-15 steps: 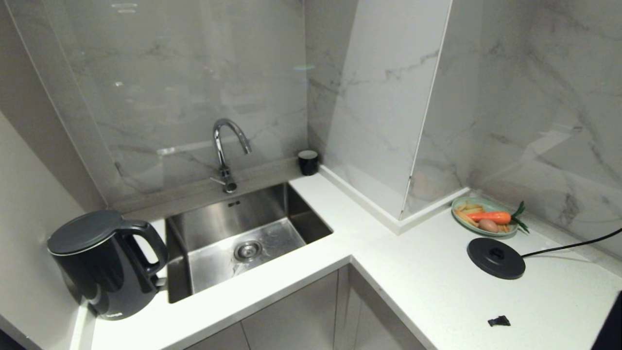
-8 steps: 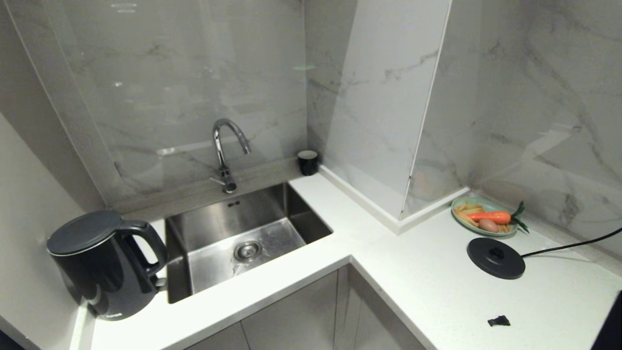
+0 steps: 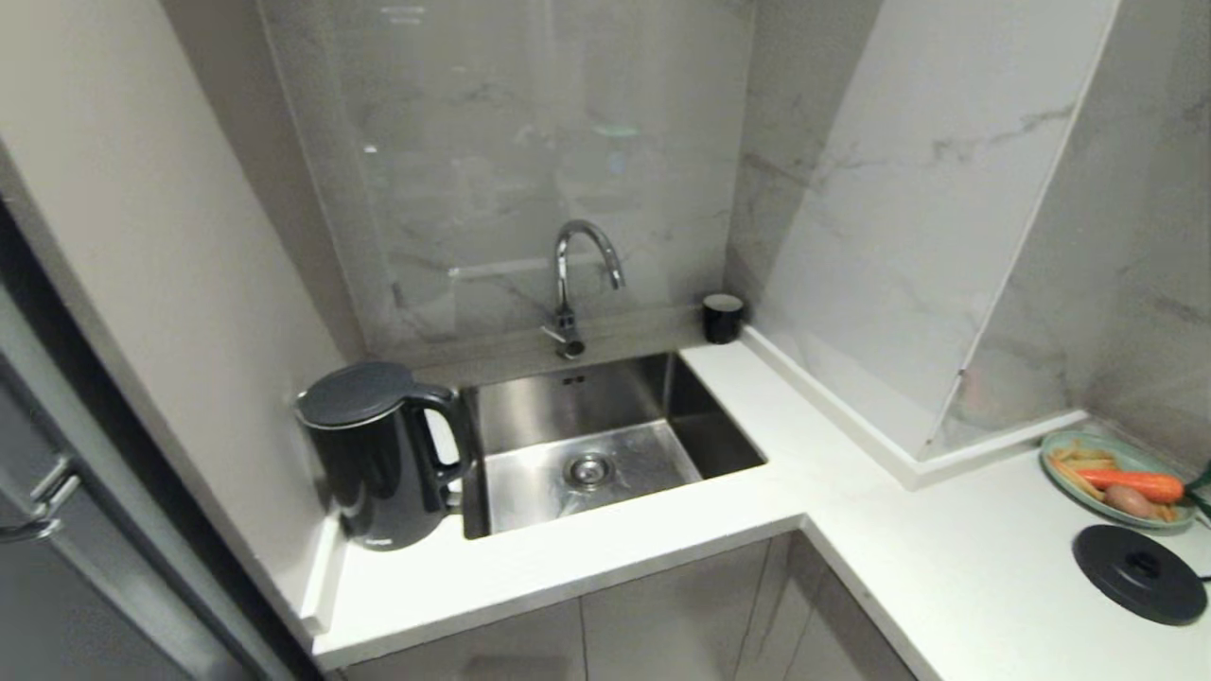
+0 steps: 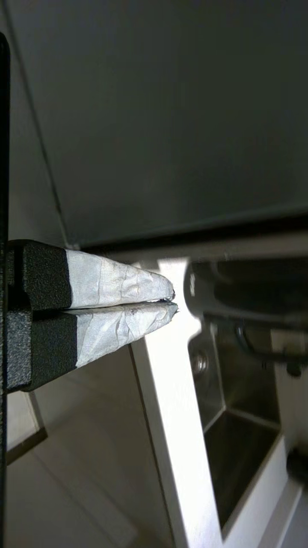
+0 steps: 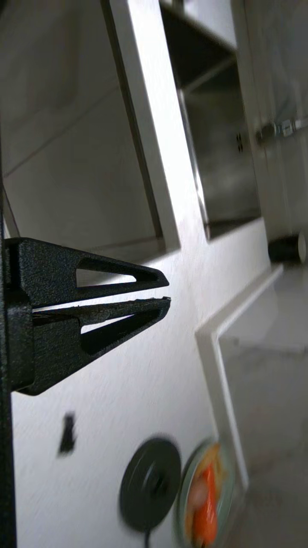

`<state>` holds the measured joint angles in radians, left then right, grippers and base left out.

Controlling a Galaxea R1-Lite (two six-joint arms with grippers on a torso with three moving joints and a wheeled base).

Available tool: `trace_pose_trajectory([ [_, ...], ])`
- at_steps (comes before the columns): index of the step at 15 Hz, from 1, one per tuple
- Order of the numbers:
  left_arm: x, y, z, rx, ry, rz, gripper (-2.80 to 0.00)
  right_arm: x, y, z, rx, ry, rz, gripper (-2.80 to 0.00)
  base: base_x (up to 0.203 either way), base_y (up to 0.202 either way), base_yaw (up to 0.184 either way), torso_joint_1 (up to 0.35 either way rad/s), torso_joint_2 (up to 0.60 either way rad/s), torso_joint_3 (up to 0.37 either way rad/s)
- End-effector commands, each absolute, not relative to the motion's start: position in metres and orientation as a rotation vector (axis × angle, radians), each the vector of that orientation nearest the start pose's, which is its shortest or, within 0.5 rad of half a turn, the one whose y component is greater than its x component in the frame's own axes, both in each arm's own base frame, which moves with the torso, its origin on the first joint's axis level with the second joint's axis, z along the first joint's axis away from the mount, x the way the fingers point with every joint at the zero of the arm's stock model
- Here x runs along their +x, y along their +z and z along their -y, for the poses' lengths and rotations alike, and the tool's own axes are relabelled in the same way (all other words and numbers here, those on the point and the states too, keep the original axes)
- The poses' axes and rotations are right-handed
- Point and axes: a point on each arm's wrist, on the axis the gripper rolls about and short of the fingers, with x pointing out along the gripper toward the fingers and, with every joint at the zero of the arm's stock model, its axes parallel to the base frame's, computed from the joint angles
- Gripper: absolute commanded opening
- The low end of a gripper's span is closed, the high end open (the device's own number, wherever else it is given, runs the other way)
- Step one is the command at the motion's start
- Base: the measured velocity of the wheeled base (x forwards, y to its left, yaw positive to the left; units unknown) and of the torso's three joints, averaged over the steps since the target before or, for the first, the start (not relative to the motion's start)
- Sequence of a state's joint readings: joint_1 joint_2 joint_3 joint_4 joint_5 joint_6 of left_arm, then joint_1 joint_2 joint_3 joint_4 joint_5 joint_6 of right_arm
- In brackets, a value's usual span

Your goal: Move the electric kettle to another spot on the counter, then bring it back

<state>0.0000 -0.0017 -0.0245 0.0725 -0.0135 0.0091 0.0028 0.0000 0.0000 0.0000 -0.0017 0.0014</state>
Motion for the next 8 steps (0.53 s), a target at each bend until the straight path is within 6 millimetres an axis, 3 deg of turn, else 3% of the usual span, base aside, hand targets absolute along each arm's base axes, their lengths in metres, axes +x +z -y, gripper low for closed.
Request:
trace_pose_trajectory([
  [1,-0.0248,0.0749,0.0003,0.009,-0.014,-0.047,-2.8,-0.0229,0.0754,0.0001,0.002,0.002,0.002,-2.8,0.002,-0.011,0.177,0.001,0.0,0.001],
  [8,-0.0248,0.0749,0.0003,0.009,-0.014,-0.047,-2.8,-0.0229,0.0754,0.0001,0.002,0.002,0.002,-2.8,-0.001,-0.006,0.158,0.002,0.0,0.002],
])
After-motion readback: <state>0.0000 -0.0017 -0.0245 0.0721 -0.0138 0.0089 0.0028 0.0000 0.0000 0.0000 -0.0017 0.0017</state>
